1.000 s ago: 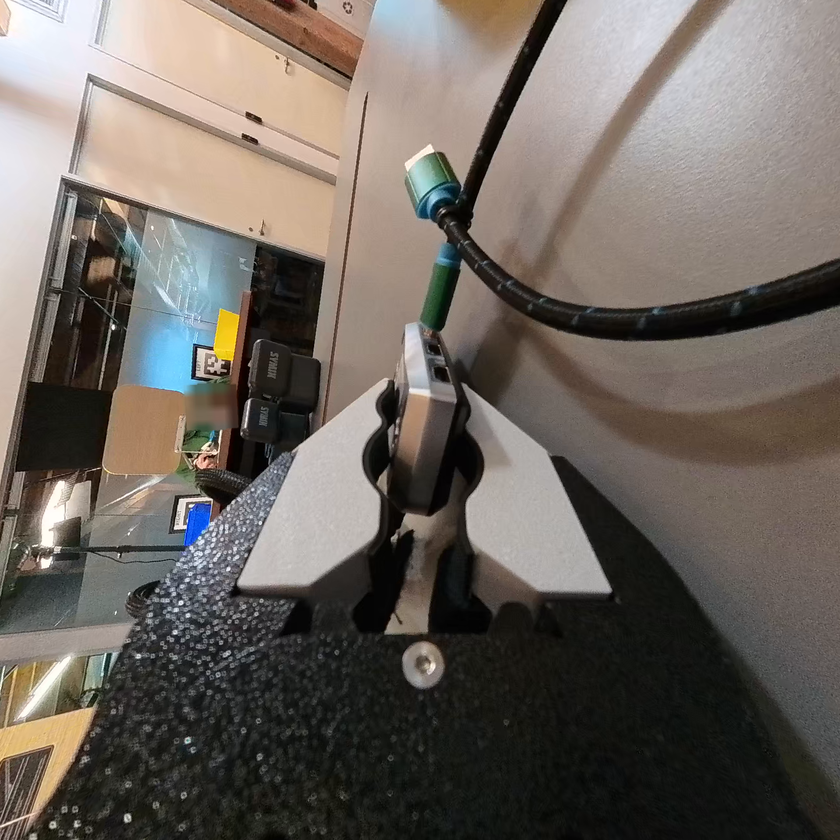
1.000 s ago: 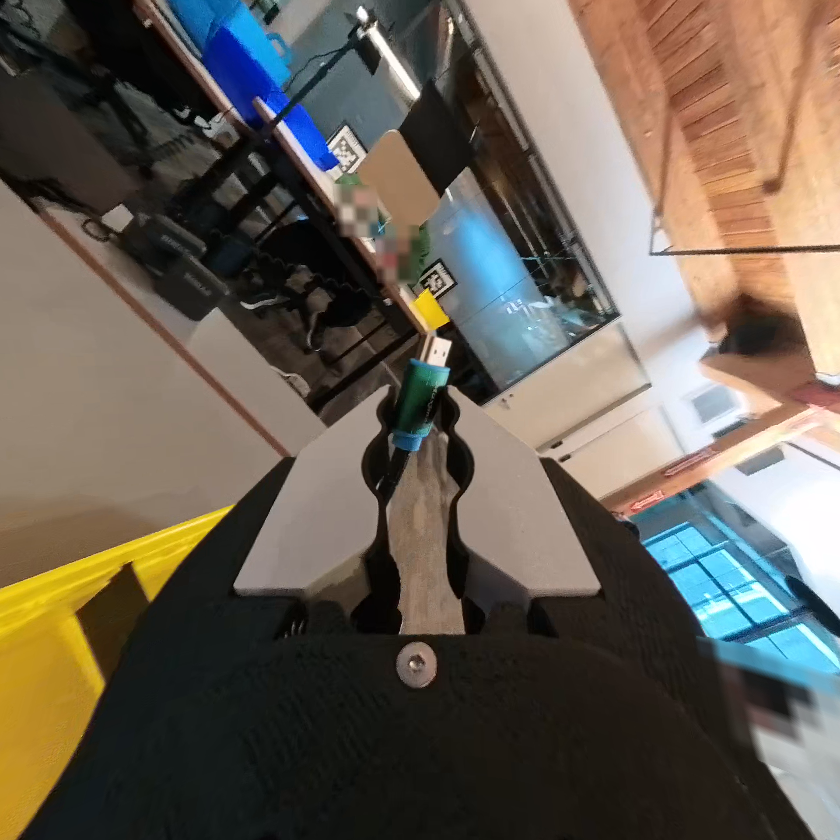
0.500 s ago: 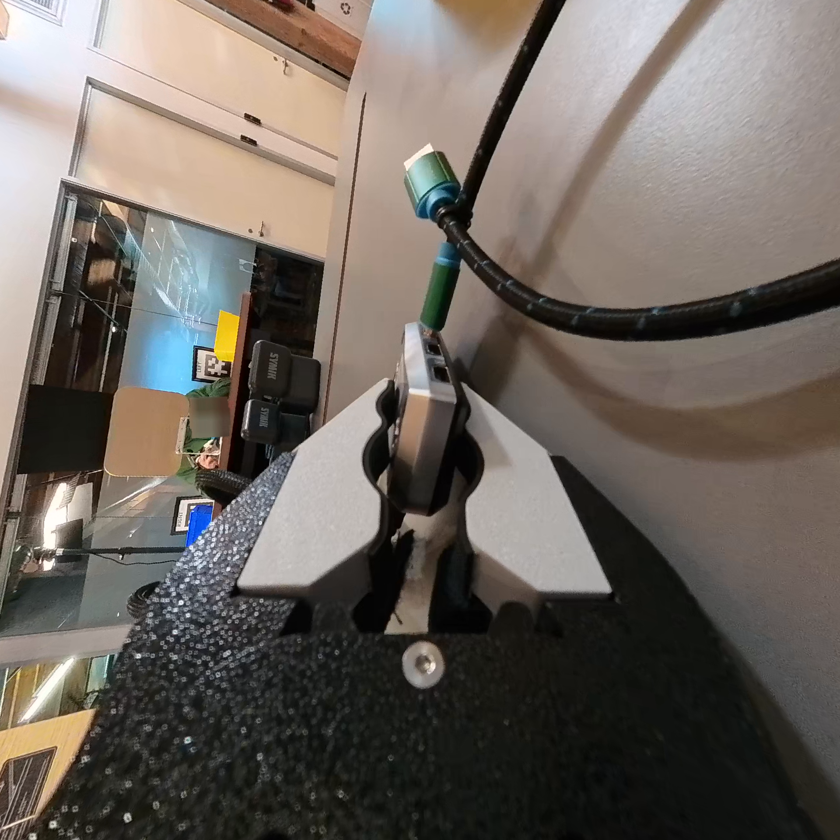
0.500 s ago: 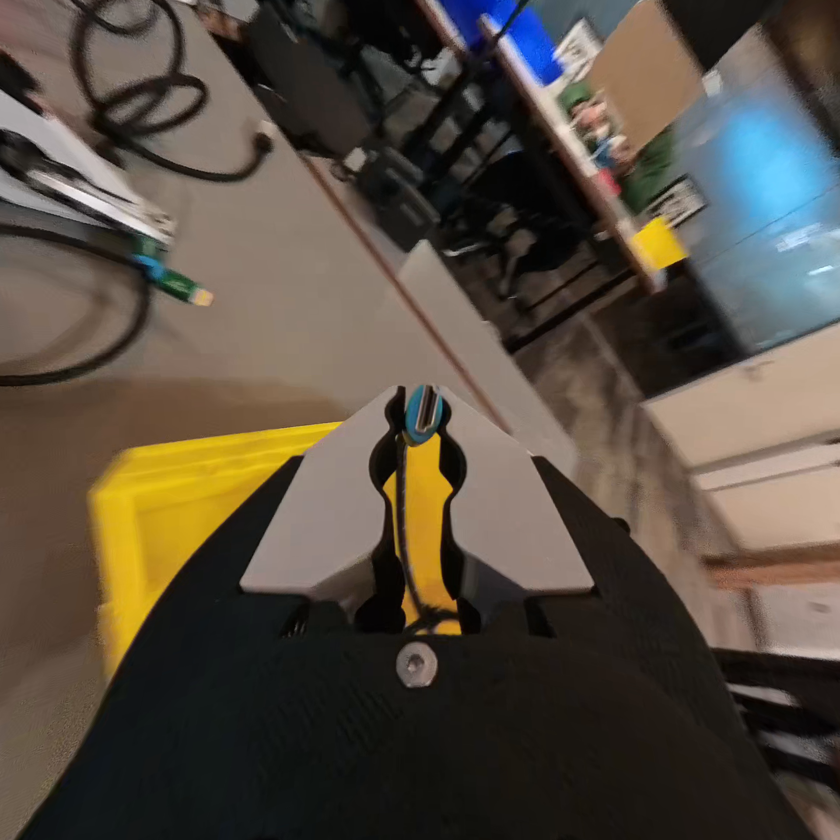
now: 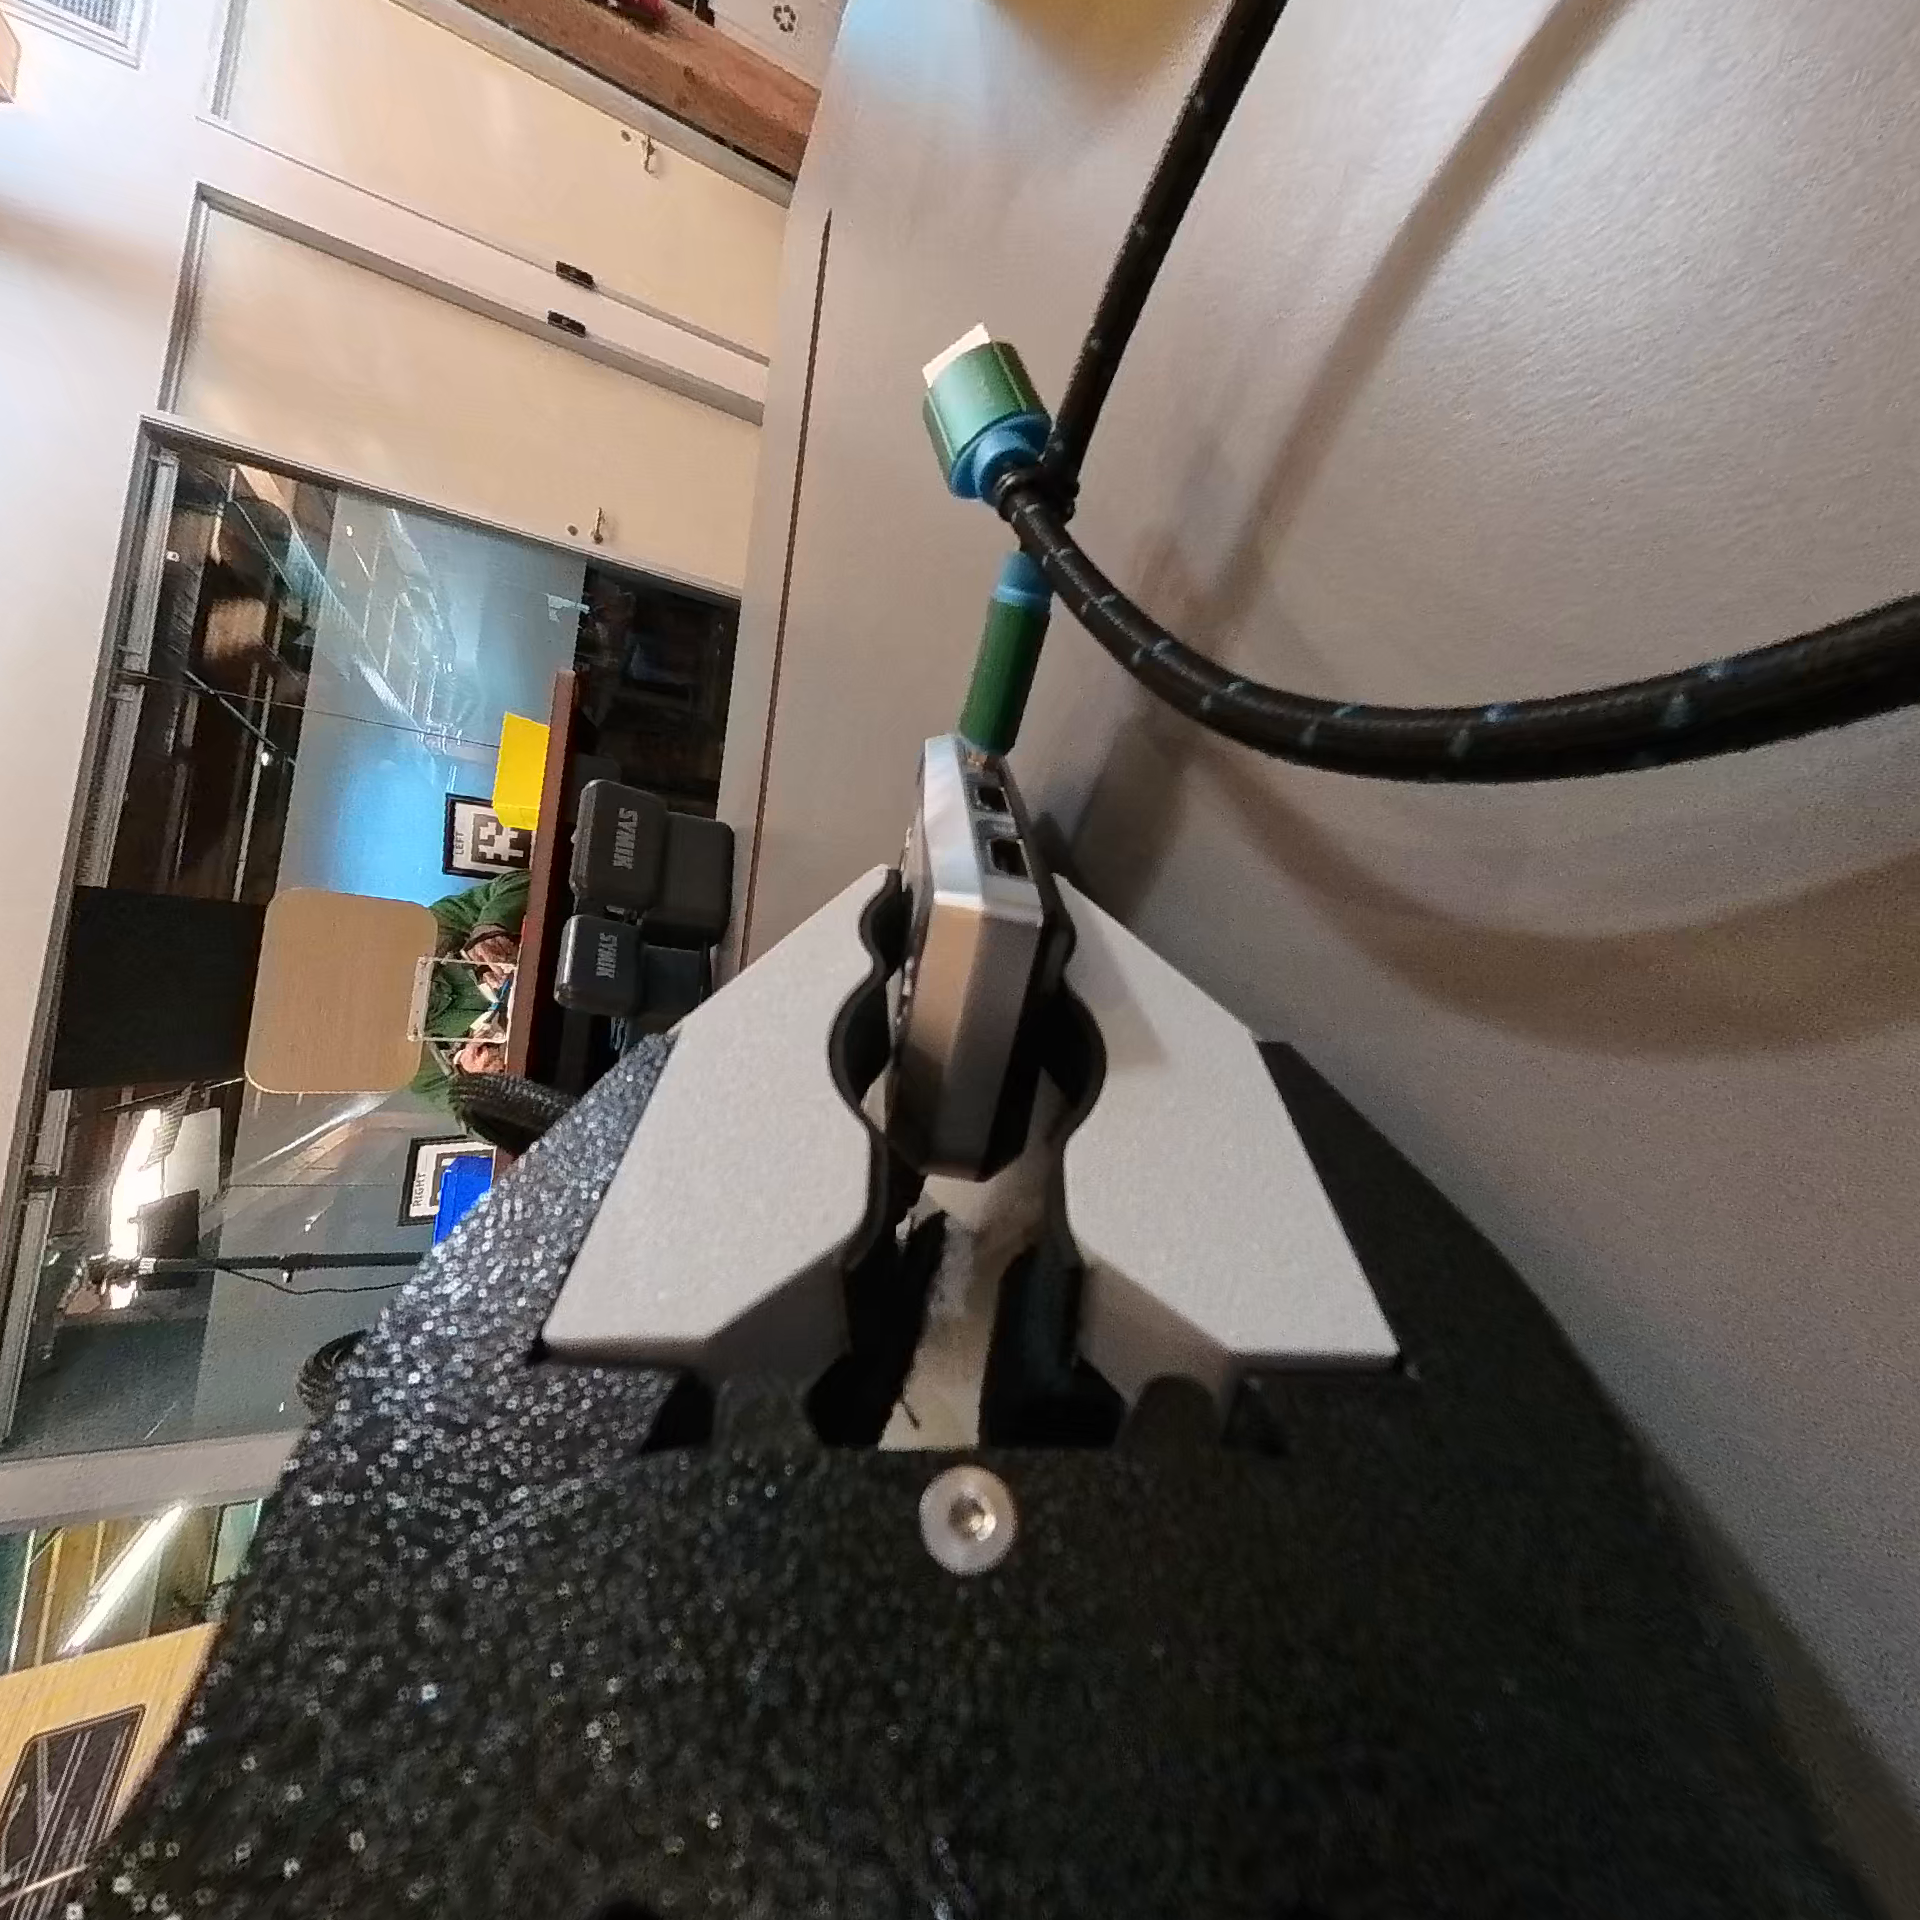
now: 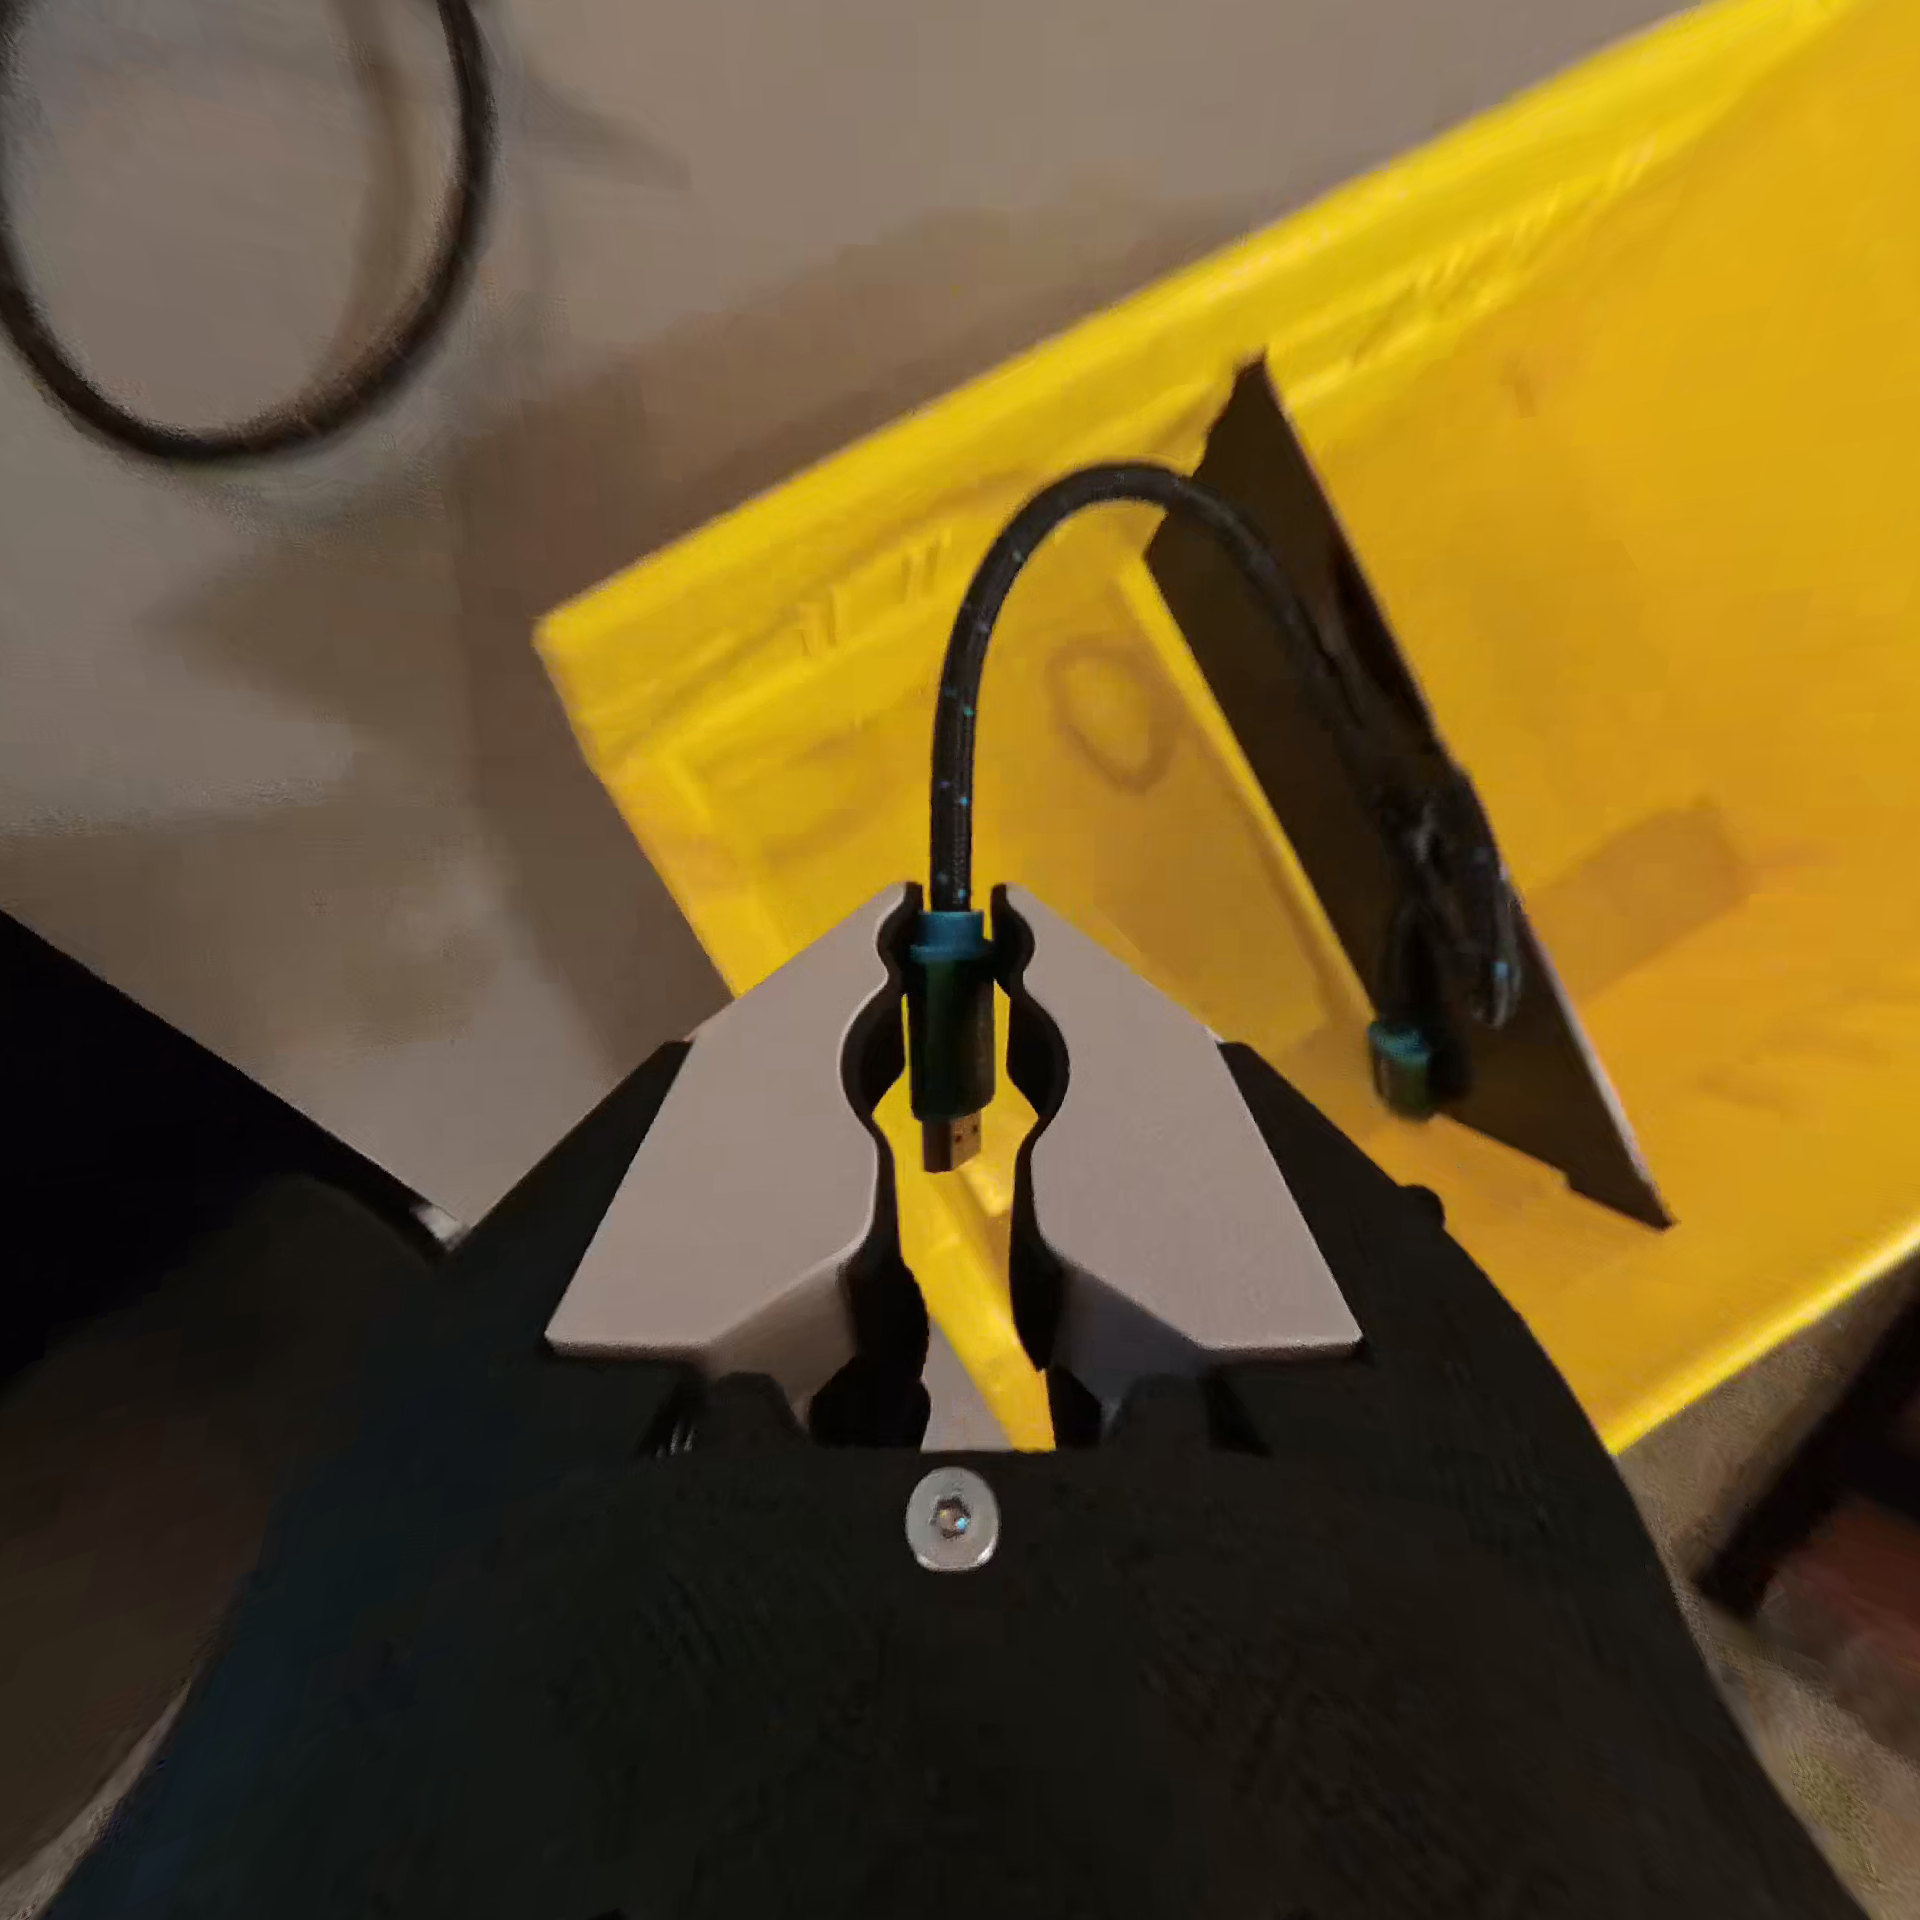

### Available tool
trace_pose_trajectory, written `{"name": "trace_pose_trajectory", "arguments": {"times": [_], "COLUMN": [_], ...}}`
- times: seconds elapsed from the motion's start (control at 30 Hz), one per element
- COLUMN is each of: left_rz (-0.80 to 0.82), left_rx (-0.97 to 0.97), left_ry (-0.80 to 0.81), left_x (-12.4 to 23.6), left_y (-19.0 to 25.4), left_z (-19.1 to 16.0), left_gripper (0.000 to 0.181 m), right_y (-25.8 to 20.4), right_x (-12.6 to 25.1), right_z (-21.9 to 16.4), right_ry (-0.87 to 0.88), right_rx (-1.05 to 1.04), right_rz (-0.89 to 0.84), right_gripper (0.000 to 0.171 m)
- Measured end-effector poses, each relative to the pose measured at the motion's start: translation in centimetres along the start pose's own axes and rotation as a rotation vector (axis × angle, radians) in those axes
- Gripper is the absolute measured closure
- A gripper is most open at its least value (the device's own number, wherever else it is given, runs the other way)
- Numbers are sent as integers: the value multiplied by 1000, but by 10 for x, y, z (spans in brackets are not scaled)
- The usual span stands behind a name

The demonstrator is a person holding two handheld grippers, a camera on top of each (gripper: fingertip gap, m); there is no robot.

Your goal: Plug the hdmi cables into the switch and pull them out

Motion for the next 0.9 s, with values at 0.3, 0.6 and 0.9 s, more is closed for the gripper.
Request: {"name": "trace_pose_trajectory", "arguments": {"times": [0.3, 0.6, 0.9], "left_rz": [1, 0, -6], "left_rx": [-1, -10, 8], "left_ry": [-4, -8, -1], "left_x": [-1, -1, 0], "left_y": [0, 0, 0], "left_z": [0, 0, 0], "left_gripper": [158, 158, 158], "right_y": [-18, -136, -163], "right_x": [24, -29, -161], "right_z": [-10, 112, 160], "right_ry": [-238, 298, 470], "right_rx": [98, 699, 496], "right_rz": [-313, -642, -132], "right_gripper": [111, 137, 137]}}
Point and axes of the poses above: each gripper's, where its closed fingertips meet, x back along the fingers, z out of its top, y = z × x across the jaws, the point moved 7 cm from there along x, back along the fingers, and after that the axes turned 6 degrees about y, right-handed, at the moved point
